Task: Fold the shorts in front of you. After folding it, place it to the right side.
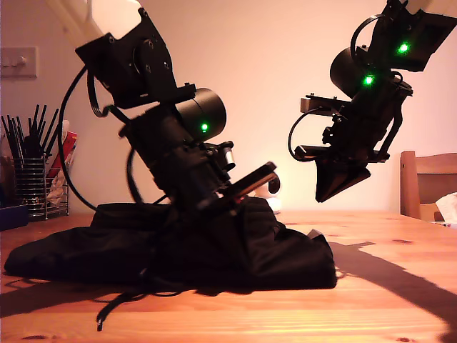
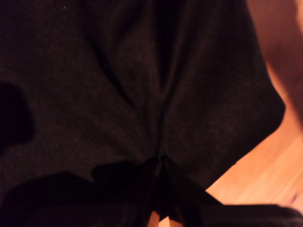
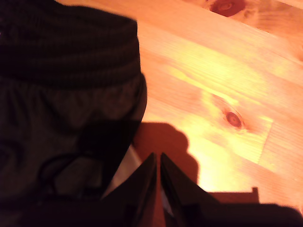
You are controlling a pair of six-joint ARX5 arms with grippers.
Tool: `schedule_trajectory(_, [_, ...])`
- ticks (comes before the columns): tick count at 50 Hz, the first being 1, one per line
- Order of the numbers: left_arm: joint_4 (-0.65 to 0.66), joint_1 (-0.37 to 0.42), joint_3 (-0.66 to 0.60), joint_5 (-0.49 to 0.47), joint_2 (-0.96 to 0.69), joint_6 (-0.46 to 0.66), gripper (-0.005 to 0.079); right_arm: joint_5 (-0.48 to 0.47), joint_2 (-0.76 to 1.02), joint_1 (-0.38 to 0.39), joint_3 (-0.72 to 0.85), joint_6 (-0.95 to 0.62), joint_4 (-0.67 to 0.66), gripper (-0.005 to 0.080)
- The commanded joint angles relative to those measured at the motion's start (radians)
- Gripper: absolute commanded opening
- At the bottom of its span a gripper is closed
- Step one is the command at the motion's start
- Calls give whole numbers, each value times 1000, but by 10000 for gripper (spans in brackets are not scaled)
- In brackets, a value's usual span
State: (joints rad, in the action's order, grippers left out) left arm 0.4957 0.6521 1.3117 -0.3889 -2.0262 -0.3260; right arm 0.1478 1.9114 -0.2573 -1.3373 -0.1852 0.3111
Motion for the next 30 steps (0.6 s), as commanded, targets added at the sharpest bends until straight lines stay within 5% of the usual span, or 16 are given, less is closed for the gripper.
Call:
schedule_trajectory(1, [45,2,-27,40,-29,41,-24,3,-3,-4,0,-5,-6,-13])
schedule_trajectory(9, [93,2,-27,99,-29,115,-24,4,-3,-4,0,-5,-5,-13])
schedule_trajectory(30, [515,-17,-27,256,-29,353,-24,11,-3,-4,0,-5,-7,-13])
